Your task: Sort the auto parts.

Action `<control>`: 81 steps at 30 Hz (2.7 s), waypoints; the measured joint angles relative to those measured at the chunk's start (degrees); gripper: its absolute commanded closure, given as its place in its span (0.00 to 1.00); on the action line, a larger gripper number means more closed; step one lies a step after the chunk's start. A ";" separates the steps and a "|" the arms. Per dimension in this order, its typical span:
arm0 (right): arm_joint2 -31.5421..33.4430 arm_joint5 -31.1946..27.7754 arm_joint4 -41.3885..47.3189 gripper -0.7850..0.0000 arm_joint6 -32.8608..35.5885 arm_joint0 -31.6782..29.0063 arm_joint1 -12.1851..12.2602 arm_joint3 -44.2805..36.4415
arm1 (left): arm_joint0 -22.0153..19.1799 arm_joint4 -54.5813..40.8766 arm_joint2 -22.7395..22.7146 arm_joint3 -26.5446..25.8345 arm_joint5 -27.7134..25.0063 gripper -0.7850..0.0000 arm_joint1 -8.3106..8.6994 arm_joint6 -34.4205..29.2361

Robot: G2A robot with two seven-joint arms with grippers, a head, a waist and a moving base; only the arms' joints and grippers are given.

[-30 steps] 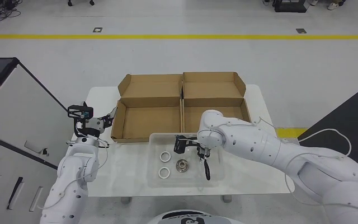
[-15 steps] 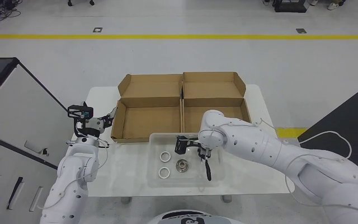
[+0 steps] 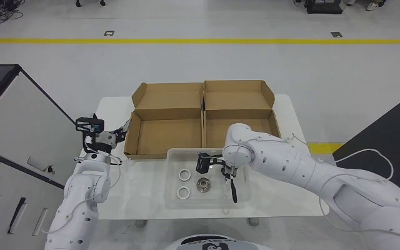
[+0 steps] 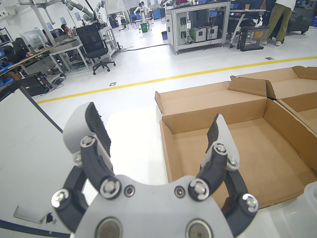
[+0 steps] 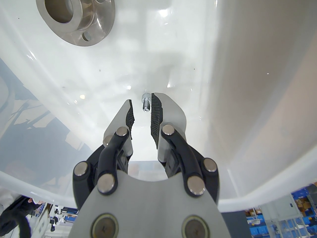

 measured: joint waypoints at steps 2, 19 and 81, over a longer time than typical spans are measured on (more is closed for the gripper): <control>0.13 0.02 -0.12 0.75 -0.08 -0.17 -0.02 0.09 | 0.00 0.00 0.00 0.00 0.00 0.00 0.00 0.00; 0.50 -0.05 -0.46 1.00 0.47 -0.66 -0.69 1.33 | 0.00 0.00 0.00 0.00 0.00 0.00 0.00 0.00; 20.70 -39.56 43.66 1.00 -39.03 -9.91 22.65 -11.44 | 0.00 0.00 0.00 0.00 0.00 0.00 0.00 0.00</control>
